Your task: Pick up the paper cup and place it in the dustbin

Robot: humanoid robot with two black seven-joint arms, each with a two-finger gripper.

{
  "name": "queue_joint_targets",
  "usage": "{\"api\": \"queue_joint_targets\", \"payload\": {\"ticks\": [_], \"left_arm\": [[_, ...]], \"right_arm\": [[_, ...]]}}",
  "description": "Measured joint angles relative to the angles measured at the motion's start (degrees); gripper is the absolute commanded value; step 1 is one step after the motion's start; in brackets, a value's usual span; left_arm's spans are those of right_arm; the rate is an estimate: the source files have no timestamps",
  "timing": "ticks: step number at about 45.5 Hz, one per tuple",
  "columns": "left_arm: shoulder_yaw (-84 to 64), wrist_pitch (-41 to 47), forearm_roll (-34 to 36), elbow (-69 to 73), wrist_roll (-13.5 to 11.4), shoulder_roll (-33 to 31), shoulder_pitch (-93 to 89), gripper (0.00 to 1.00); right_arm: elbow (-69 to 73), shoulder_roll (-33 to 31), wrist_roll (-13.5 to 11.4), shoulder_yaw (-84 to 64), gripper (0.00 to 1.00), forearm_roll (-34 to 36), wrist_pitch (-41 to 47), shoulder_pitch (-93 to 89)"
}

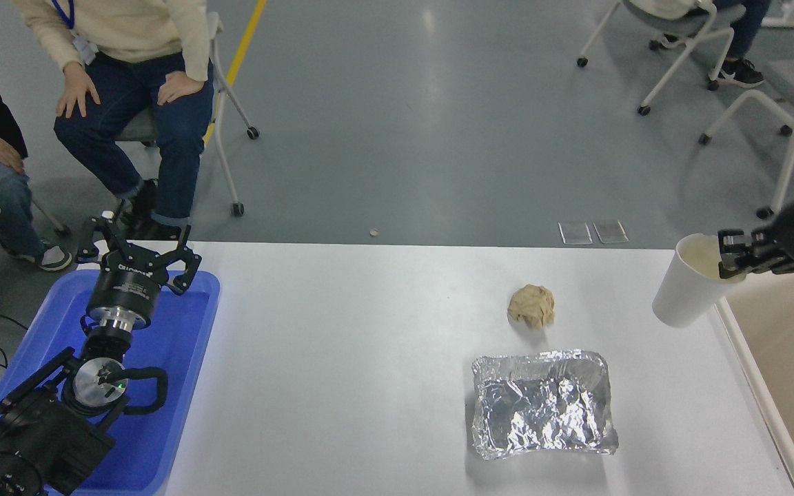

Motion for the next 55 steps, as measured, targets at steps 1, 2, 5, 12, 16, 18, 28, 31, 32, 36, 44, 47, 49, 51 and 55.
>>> {"api": "queue_joint_targets", "payload": {"ticks": [1,2,5,12,16,18,28,31,32,36,44,47,49,51,55], "left_arm": [[0.0,0.0,0.0,0.0,0.0,0.0,0.0,1.00],[0.0,0.0,0.0,0.0,0.0,0.0,0.0,1.00],[0.0,0.0,0.0,0.0,0.0,0.0,0.0,1.00],[0.0,0.0,0.0,0.0,0.0,0.0,0.0,1.00],[0.0,0.0,0.0,0.0,0.0,0.0,0.0,1.00],[0.0,0.0,0.0,0.0,0.0,0.0,0.0,1.00],[0.0,0.0,0.0,0.0,0.0,0.0,0.0,1.00],[0.0,0.0,0.0,0.0,0.0,0.0,0.0,1.00],[0.0,0.0,0.0,0.0,0.0,0.0,0.0,1.00],[0.0,0.0,0.0,0.0,0.0,0.0,0.0,1.00],[0.0,0.0,0.0,0.0,0.0,0.0,0.0,1.00],[0.0,0.0,0.0,0.0,0.0,0.0,0.0,1.00],[0.0,0.0,0.0,0.0,0.0,0.0,0.0,1.00],[0.0,0.0,0.0,0.0,0.0,0.0,0.0,1.00],[0.0,0.0,0.0,0.0,0.0,0.0,0.1,1.00]], "right_arm": [[0.2,-0.1,0.0,-0.2,0.00,-0.1,0.3,0.8],[0.4,-0.1,0.0,-0.4,0.00,-0.1,0.6,1.5],[1.1,-0.3,0.0,-0.9,0.00,-0.1,1.6,4.3],[2.1,-0.5,0.0,-1.7,0.00,-0.2,3.4,9.0],[2.5,-0.6,0.0,-2.0,0.00,-0.2,4.1,10.6],[2.6,-0.7,0.0,-2.2,0.00,-0.2,4.3,11.3],[2.8,-0.7,-0.1,-4.3,0.00,-0.2,4.7,13.4],[2.5,-0.9,-0.1,-5.5,0.00,0.0,4.4,13.8],[2.4,-0.9,-0.1,-5.9,0.00,0.0,4.3,13.9],[1.6,-1.4,-0.1,-8.7,0.00,0.2,3.5,14.1],[-1.1,-3.7,-0.1,-13.7,0.00,0.4,2.0,14.0],[-3.0,-5.8,-0.1,-15.3,0.00,0.4,0.7,12.7],[-3.3,-6.1,-0.1,-15.4,0.00,0.5,0.3,12.2],[-4.6,-7.1,-0.1,-15.8,0.00,0.5,-1.1,10.4],[-7.3,-8.3,-0.1,-16.0,0.00,0.5,-3.3,6.5]]}}
